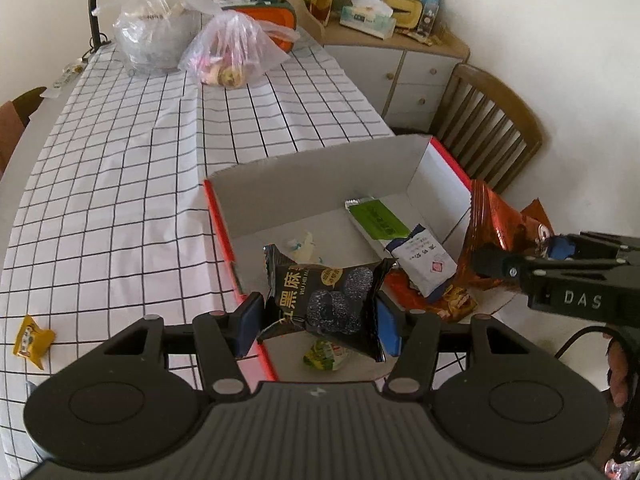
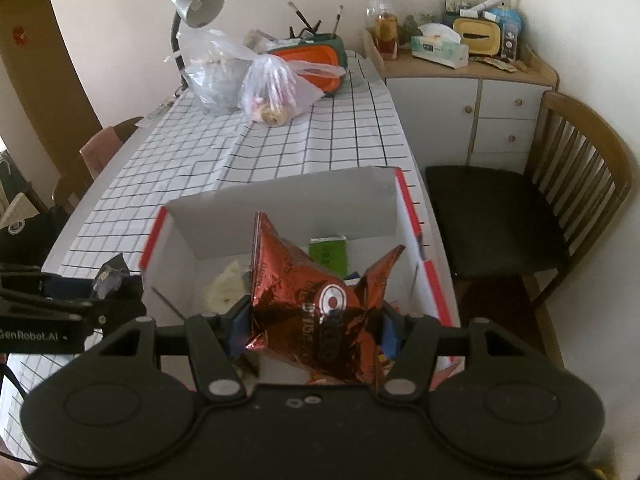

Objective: Organize snacks
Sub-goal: 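Carry both bags over the red box and lower them inside, then open both grippers to release the bags into the box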

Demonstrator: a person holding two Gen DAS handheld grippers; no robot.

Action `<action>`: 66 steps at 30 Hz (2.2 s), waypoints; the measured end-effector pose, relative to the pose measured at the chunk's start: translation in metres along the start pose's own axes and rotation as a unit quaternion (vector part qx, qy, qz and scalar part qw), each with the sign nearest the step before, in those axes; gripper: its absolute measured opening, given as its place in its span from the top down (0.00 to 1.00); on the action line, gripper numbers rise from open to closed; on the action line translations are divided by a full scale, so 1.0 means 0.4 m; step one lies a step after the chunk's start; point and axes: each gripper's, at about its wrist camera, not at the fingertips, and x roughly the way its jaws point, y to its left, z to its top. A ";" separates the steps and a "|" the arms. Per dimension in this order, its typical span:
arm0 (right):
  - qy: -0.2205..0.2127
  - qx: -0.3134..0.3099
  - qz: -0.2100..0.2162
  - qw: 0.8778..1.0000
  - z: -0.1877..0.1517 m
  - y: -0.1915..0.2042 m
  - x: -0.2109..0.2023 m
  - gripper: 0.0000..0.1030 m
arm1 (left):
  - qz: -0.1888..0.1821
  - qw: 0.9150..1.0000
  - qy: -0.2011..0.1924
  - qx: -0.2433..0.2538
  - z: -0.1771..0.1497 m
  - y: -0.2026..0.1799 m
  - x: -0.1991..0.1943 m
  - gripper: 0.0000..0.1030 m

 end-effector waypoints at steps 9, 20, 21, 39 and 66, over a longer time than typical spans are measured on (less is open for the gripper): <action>0.024 -0.022 0.004 0.999 0.019 -0.036 0.077 0.41 | 0.031 0.999 0.017 0.004 0.041 -0.046 0.086 0.44; 0.062 -0.062 0.013 0.996 0.045 -0.026 0.165 0.41 | 0.064 0.996 0.061 0.014 0.107 -0.057 0.205 0.43; 0.066 -0.064 0.016 0.996 0.047 -0.027 0.173 0.41 | 0.067 0.996 0.064 0.016 0.110 -0.058 0.213 0.43; 0.080 -0.070 0.014 0.994 0.050 -0.033 0.209 0.31 | 0.078 0.989 0.120 0.034 0.116 -0.072 0.306 0.41; 0.012 -0.043 0.038 0.998 0.028 -0.009 0.033 0.15 | 0.022 0.999 0.027 0.005 0.063 -0.022 0.107 0.33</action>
